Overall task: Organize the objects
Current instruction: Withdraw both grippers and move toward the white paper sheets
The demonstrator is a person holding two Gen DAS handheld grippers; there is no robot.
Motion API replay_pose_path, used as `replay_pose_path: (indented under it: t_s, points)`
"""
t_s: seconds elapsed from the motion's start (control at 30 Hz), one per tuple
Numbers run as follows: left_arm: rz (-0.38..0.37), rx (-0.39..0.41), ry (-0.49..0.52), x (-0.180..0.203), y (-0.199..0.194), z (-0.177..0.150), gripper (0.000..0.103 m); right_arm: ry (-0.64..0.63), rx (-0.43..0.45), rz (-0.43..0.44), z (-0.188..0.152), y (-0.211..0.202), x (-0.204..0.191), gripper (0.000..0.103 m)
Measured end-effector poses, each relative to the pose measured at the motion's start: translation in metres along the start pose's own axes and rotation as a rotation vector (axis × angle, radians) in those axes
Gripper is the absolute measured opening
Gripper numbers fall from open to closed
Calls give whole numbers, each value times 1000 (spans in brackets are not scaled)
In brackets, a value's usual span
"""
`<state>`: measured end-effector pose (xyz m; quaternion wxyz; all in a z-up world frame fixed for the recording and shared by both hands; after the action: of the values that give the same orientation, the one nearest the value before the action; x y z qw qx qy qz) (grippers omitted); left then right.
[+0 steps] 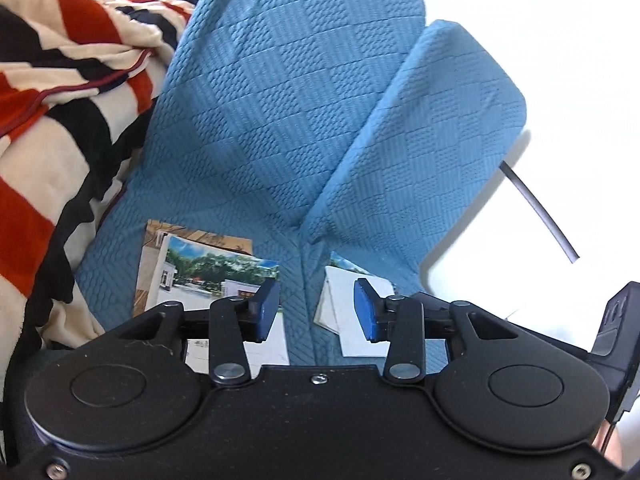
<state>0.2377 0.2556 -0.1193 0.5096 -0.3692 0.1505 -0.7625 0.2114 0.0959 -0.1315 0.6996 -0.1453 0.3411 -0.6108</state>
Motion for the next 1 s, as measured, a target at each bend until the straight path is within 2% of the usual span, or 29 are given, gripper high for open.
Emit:
replay_pose_path:
  t_s: [0.07, 0.2, 0.27, 0.33, 0.43, 0.63, 0.87, 1.0]
  points:
    - [-9, 3, 13, 9, -6, 1, 49, -9, 7, -13, 1, -11, 4, 86]
    - [-16, 3, 29, 24, -13, 0, 60, -21, 17, -45, 0, -31, 13, 86]
    - [-30, 9, 33, 32, -17, -2, 79, -34, 41, -76, -2, -41, 17, 87]
    - [-39, 19, 45, 39, -21, -4, 90, -34, 55, -101, -4, -48, 23, 92]
    - [-31, 16, 59, 49, -23, -9, 101, -29, 49, -113, -9, -57, 32, 92]
    - [-3, -17, 116, 72, -20, -26, 102, -12, 36, -115, -20, -73, 47, 92]
    - [-33, -42, 140, 97, -19, -42, 102, 14, 22, -107, -31, -92, 63, 92]
    - [-41, -44, 157, 106, -21, -46, 102, -12, 28, -111, -37, -99, 66, 92]
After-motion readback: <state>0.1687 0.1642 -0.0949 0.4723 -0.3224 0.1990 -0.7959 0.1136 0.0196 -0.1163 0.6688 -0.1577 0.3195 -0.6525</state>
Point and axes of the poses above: each gripper's, at about its wrist camera, not at the fingertips, and y roughly the way its jaws point, x to its right, z to its top, the point moved 9 cm from there along y, roughly the way its jaws point, and after that the axes turned 2 degrees about y, right-handed, at the moved point
